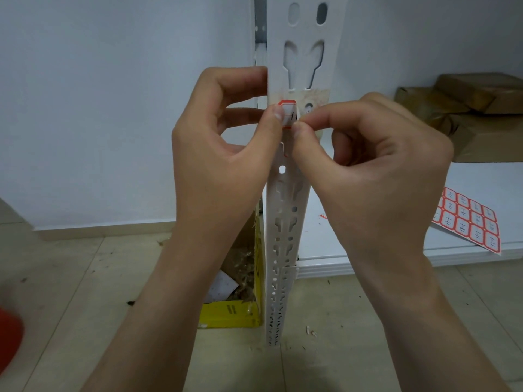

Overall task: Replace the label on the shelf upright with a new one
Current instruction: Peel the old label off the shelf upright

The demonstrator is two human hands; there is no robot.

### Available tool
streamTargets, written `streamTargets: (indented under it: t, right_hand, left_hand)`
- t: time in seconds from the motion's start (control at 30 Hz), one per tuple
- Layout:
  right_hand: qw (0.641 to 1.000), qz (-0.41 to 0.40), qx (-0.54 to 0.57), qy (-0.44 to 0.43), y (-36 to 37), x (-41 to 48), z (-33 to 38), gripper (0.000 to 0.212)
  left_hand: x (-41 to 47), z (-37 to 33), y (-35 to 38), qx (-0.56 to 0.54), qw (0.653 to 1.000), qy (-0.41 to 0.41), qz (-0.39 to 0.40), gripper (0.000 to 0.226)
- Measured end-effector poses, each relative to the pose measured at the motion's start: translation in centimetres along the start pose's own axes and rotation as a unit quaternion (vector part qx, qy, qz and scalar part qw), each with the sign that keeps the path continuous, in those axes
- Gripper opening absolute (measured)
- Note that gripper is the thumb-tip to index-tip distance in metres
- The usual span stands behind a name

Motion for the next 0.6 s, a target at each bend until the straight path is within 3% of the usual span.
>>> streamTargets:
  t: [0.6]
  right_hand:
    - [1.000,0.010,0.004,0.019,0.16,0.07,0.00,0.007]
  left_hand:
    - [0.01,-0.08,-0.06,0.003,1.000,0.007,-0.005,0.023]
Point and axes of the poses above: each hand's wrist, its own x-axis towards the middle knuckle, its own y-axis out of the palm, z = x × y, the point moved 10 cm from there along x, towards the middle knuckle, and after that the axes turned 2 degrees about -z, right-handed, at the moved point
